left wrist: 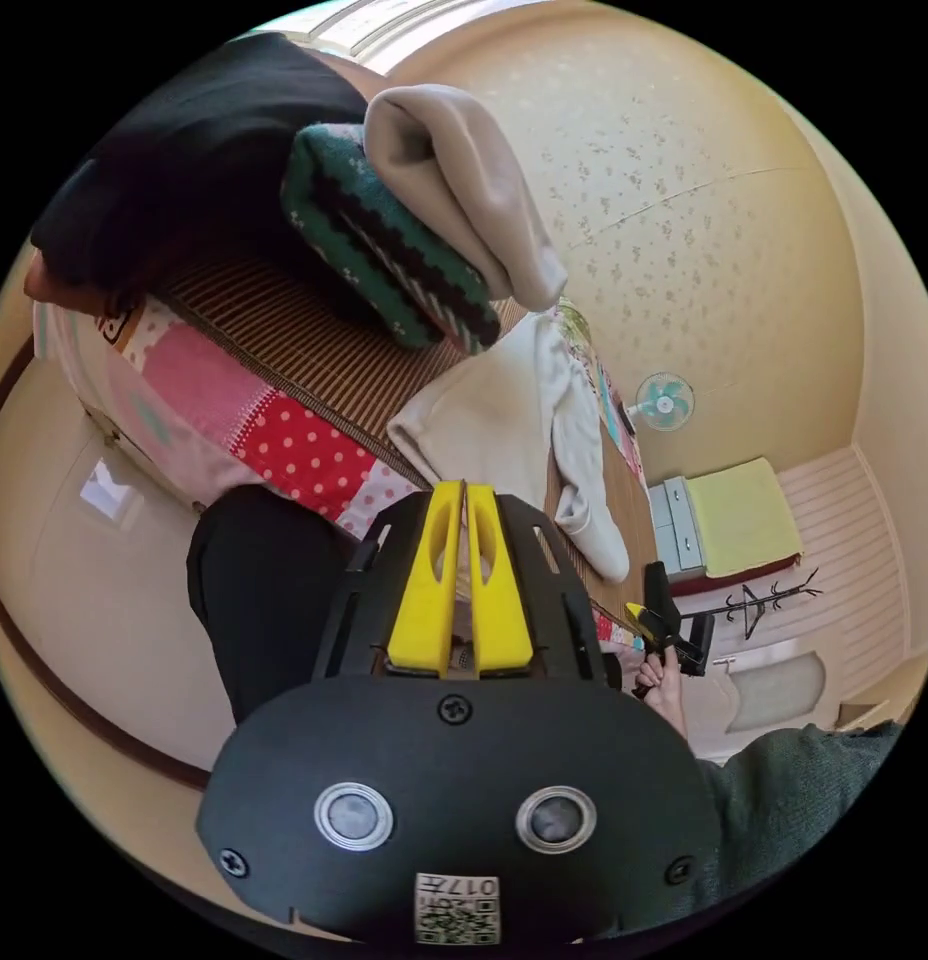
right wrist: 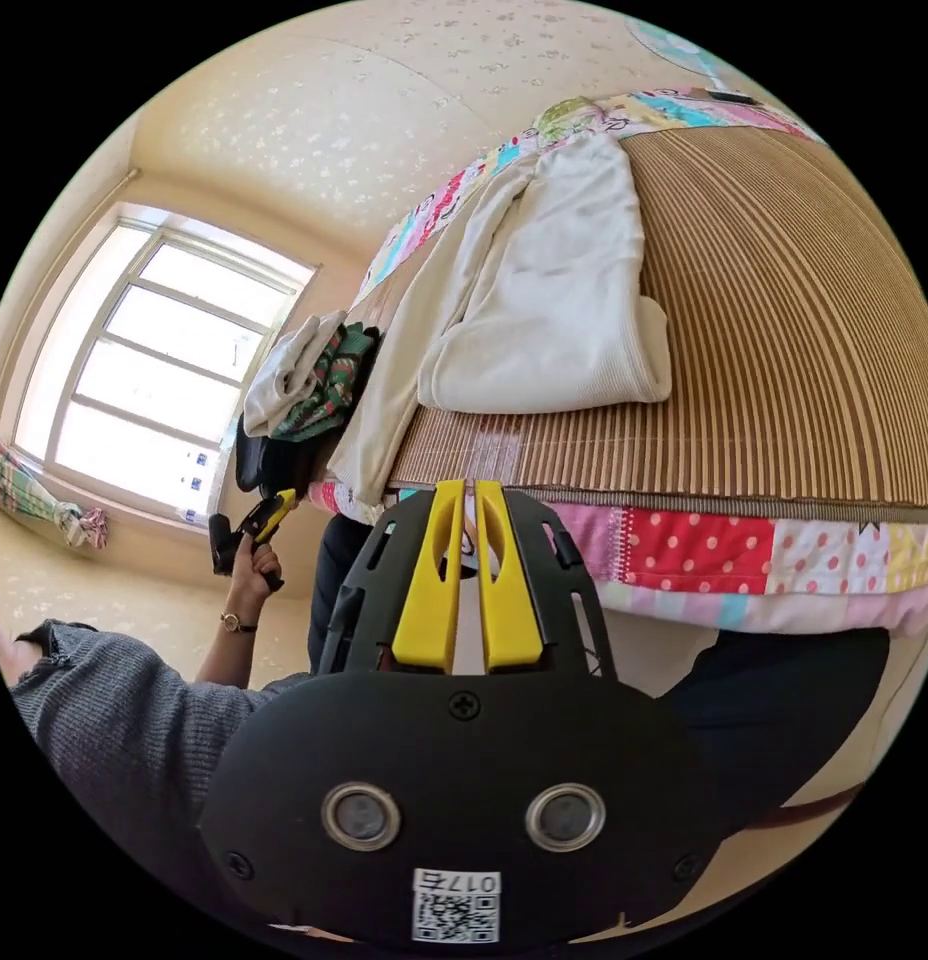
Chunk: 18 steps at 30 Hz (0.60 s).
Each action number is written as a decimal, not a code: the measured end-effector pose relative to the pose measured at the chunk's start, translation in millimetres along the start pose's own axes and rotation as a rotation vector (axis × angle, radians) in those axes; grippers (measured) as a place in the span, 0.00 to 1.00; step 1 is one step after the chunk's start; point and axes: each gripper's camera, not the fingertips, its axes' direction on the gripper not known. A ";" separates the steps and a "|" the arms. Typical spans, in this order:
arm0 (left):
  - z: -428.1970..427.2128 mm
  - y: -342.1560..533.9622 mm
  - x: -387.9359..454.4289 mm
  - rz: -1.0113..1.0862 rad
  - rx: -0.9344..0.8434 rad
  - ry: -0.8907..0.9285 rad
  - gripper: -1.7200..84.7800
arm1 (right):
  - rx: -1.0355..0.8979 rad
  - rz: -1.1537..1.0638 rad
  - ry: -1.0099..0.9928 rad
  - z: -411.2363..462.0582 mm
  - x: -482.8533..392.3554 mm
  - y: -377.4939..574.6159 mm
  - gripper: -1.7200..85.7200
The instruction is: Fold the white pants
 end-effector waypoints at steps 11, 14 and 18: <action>23.8 -11.2 56.0 0.285 -0.124 0.085 0.08 | -0.075 -0.065 -0.159 -50.0 67.9 -101.8 0.12; 20.6 -10.8 57.2 0.283 -0.141 0.147 0.08 | 0.011 -0.271 -0.665 -120.0 15.0 -111.5 0.07; 2.8 -0.1 48.7 0.287 -0.122 0.132 0.08 | 0.416 -0.137 -0.918 -215.3 45.9 -97.1 0.05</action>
